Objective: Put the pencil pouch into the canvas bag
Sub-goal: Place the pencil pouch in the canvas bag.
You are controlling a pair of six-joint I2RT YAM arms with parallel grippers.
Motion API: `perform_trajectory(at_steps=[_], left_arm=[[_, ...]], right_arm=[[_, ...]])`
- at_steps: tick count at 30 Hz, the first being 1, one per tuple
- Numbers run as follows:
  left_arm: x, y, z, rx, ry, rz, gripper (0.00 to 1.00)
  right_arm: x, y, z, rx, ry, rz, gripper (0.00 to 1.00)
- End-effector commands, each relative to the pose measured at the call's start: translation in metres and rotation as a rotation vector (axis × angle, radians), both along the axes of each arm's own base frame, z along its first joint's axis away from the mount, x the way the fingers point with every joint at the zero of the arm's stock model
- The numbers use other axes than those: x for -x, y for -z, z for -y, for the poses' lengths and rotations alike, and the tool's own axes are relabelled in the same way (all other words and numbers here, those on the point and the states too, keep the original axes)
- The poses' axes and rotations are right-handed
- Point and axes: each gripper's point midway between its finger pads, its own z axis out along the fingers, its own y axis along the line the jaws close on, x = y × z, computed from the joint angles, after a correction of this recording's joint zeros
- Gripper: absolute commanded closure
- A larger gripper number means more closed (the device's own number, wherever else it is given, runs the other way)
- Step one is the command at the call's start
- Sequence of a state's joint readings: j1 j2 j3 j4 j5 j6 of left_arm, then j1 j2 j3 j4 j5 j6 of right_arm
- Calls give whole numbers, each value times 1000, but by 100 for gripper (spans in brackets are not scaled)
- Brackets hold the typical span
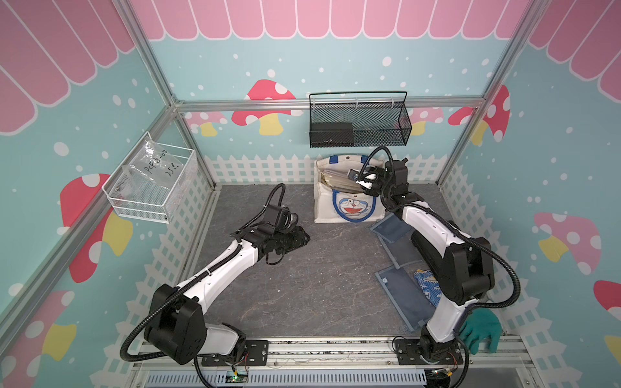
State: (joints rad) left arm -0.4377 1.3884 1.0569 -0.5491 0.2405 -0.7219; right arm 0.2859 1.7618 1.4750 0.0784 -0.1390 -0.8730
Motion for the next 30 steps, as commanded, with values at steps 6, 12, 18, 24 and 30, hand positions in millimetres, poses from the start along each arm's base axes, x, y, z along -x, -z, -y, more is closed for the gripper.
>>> perform_trajectory(at_steps=[6,12,18,24,30], left_arm=[[4,10,-8,-7,-28,-5,40],[3,12,1,-14,10,-19,36],[11,25,43,-45,160,-33,33],[12,27,91,53,260,13,32],[24,37,122,107,346,-21,27]], right_arm=[[35,-85,-7,-499,-6,-72,61],[63,-76,10,-868,158,-317,59],[124,-14,45,-1033,472,-599,71],[200,58,80,-1068,767,-784,50],[237,137,86,-1047,943,-971,33]])
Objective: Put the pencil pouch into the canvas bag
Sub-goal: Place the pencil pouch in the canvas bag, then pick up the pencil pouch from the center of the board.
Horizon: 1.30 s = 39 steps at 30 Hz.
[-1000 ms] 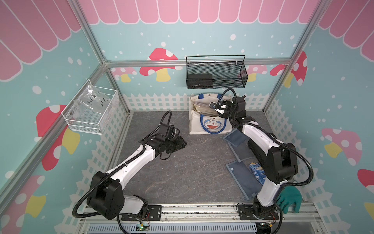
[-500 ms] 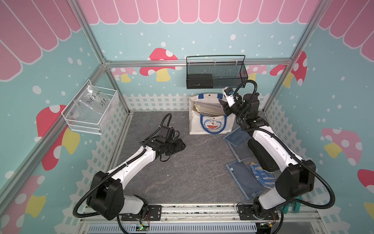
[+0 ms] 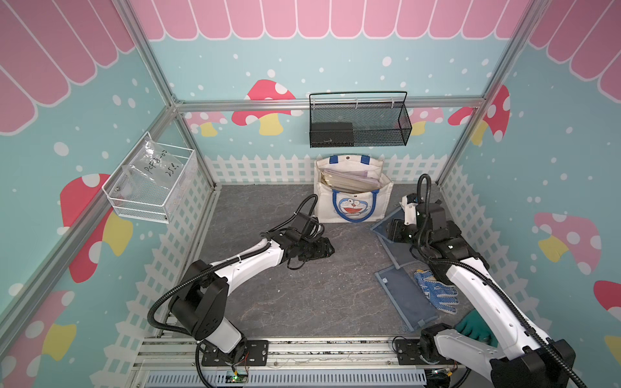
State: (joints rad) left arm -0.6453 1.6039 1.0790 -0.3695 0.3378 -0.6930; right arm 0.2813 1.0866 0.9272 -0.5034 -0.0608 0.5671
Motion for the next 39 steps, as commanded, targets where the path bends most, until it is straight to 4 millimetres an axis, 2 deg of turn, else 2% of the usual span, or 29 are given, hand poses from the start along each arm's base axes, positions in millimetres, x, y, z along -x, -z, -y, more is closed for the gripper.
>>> perform_trajectory(at_steps=[1,3,5,14,19,24,27,33,39], left_arm=[[3,-2,27,72,68,-16,26],[11,7,42,84,92,-69,25],[18,14,54,84,100,-107,25],[55,41,123,150,169,-211,26],[68,53,154,176,190,-243,26],[75,63,180,194,191,-272,27],[77,74,192,199,173,-297,27],[69,101,200,190,100,-320,27],[59,109,212,237,57,-326,29]], right_arm=[[27,59,8,-28,90,-212,33],[36,87,8,-39,97,-280,33],[41,105,8,-62,104,-320,33],[52,154,49,-93,237,-400,34],[49,152,72,-95,271,-381,34],[60,173,87,-122,293,-437,34],[64,178,88,-154,287,-448,34],[68,185,82,-182,240,-473,35],[70,186,68,-243,179,-485,41]])
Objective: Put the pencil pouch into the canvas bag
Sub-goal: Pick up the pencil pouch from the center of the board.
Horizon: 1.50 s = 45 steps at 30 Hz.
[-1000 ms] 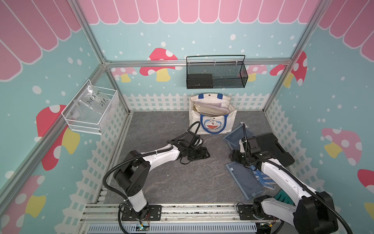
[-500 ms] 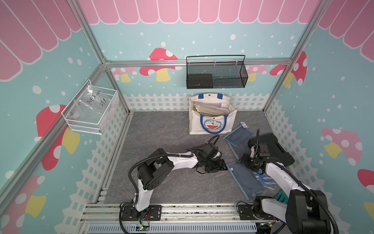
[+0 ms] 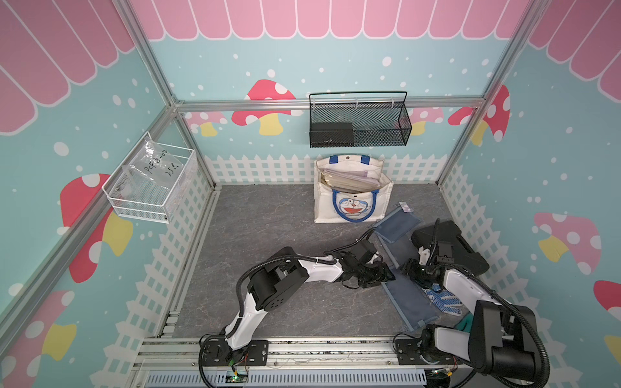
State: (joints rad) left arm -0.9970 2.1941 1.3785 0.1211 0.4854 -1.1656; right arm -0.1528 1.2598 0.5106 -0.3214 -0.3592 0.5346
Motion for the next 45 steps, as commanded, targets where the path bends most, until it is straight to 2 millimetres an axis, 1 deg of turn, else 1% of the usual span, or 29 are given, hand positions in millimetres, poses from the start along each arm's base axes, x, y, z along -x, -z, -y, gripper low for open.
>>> perform_trajectory(at_steps=[1,4,5,9,13,15,16,18,19,22,25,28,33,36,39,40,42,45], left_arm=[[-7,33,-3,-54,-74,-38,30],[-13,34,-5,-40,-99,-34,36],[-16,33,-7,-32,-110,-31,40],[-25,29,-17,-11,-144,-14,56],[-28,22,-25,7,-153,9,73],[-30,18,-27,14,-150,22,81],[-30,16,-28,14,-147,28,88],[-30,14,-31,8,-142,39,98],[-31,14,-33,6,-142,41,100],[-34,9,-44,10,-156,49,100],[-38,-1,-61,13,-166,72,100],[-38,-22,-84,16,-158,120,100],[-33,-68,-108,29,-87,214,100],[-33,-101,-123,43,-57,272,100],[-39,-126,-142,24,-51,315,100],[-41,-132,-148,20,-49,322,100],[-48,-146,-159,40,-54,326,100],[-57,-168,-171,91,-55,340,100]], right_arm=[[19,10,-15,-75,-46,-57,42],[23,6,-22,-112,-55,-41,45],[24,3,-24,-121,-59,-32,46],[28,-5,-30,-152,-65,-9,49],[31,-12,-38,-189,-95,24,53],[34,-13,-45,-227,-122,28,55],[37,-12,-48,-239,-135,23,56],[42,-12,-51,-254,-149,23,56],[43,-12,-53,-261,-156,30,57],[47,-17,-57,-284,-168,48,57],[45,-25,-59,-293,-179,79,54],[42,-37,-63,-312,-199,119,47],[35,-62,-78,-402,-260,216,38],[26,-94,-87,-446,-316,336,34],[21,-132,-98,-520,-388,482,30],[20,-141,-101,-542,-411,515,29],[20,-156,-108,-564,-461,558,27],[19,-172,-118,-580,-535,607,27]])
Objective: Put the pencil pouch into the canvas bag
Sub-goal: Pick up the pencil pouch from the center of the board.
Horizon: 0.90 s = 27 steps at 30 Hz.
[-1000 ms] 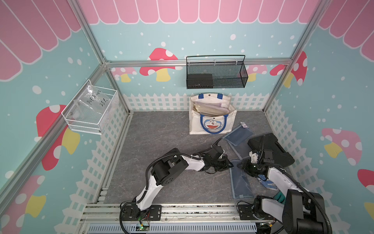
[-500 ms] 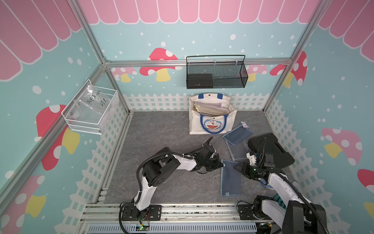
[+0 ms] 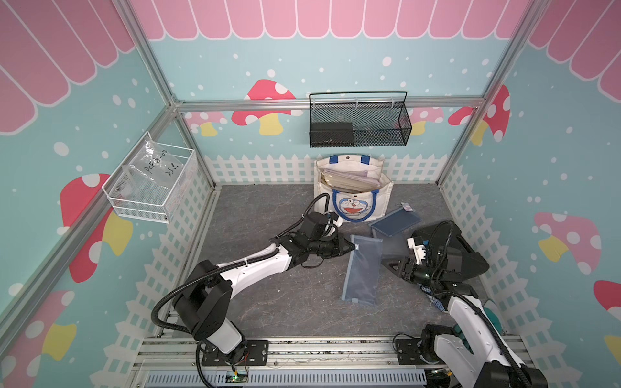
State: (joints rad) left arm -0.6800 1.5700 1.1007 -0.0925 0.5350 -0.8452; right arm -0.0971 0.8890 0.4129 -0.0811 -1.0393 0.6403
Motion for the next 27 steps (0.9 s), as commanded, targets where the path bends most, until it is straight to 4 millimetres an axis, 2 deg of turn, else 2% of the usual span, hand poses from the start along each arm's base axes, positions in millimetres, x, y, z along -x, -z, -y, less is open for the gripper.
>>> perform_trajectory(at_steps=[1,5,12,19,20,22,23,25,27], left_arm=[[2,-19,-14,11,63,12,100],[-5,-39,-19,57,100,32,100],[-9,-64,-13,158,156,26,100],[-8,-68,-12,172,170,21,100],[-8,-68,-12,173,168,21,100],[-11,-67,-15,172,155,20,100],[-13,-66,-17,175,143,15,100],[-16,-67,-20,187,125,16,100],[-19,-67,-23,188,109,17,100]], right_arm=[[-1,-40,-16,-66,-114,150,26],[-2,-55,-33,-99,-179,213,25],[-9,-50,-58,-98,-222,229,25],[-23,-60,-78,-131,-248,265,31],[-24,-61,-81,-132,-260,264,37],[-26,-63,-83,-134,-271,267,57],[-25,-64,-85,-136,-275,272,63],[-24,-68,-85,-138,-276,286,72],[-24,-71,-85,-138,-272,295,77]])
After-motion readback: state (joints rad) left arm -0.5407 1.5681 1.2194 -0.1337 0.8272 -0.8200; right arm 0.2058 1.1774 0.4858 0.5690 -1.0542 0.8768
